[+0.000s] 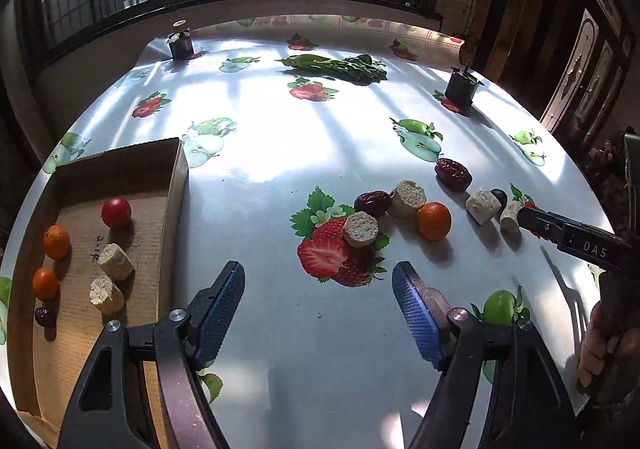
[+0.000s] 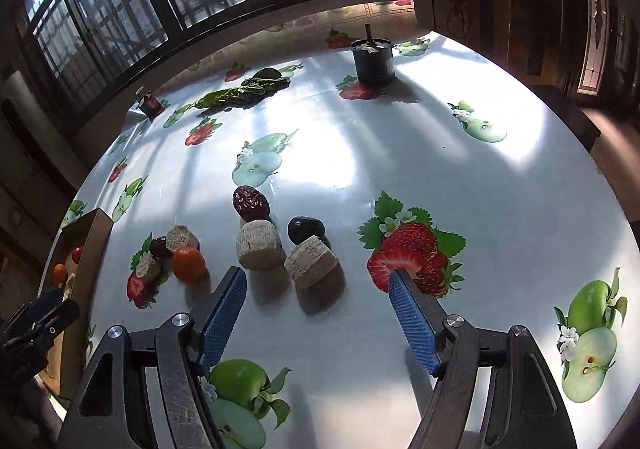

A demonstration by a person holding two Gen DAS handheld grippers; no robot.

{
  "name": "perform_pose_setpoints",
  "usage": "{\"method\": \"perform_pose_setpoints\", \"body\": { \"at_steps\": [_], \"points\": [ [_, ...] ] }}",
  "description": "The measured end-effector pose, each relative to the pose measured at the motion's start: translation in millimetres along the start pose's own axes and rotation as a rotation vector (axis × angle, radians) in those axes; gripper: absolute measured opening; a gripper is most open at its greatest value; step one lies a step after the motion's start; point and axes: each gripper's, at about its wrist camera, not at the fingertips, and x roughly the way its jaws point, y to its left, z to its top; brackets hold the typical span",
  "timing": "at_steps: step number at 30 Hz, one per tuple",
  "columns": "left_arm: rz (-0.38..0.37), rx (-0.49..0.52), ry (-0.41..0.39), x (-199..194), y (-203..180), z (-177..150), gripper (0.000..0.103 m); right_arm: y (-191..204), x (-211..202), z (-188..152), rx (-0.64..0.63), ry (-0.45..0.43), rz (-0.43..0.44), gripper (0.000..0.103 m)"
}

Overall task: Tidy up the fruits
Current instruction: 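Grasp a round bread piece with the left gripper while the right gripper grasps a bread block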

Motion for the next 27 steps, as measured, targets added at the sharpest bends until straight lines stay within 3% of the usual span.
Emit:
{"method": "perform_pose_setpoints", "body": {
  "at_steps": [5,10,13,16,20,21,27],
  "points": [
    [-0.022,-0.002,0.027,32.7,-4.9,7.3,0.075,9.0,17.8,2.8,-0.092,-0.033,-0.082,0.077],
    [-0.076,-0.006,0.031,52.9,-10.6,16.1,0.066,3.8,25.8,6.0,-0.08,-0.041,-0.043,0.077],
    [-0.118,-0.009,0.031,62.8,-14.2,18.2,0.065,0.5,27.0,7.5,-0.067,-0.043,-0.032,0.077],
    [-0.111,0.024,0.003,64.5,-19.8,16.6,0.062,-2.9,28.5,7.4,-0.045,-0.042,-0.025,0.077],
    [-0.102,0.031,-0.017,63.1,-18.6,14.4,0.031,-1.9,30.5,5.0,-0.047,-0.031,-0.028,0.076],
    [-0.11,0.023,-0.018,62.7,-16.8,14.1,0.03,0.0,30.8,3.4,-0.054,-0.028,-0.032,0.076],
    [-0.131,0.002,-0.026,62.9,-13.0,13.6,0.029,17.3,36.4,-2.9,-0.151,-0.022,-0.088,0.055]
  ]
}}
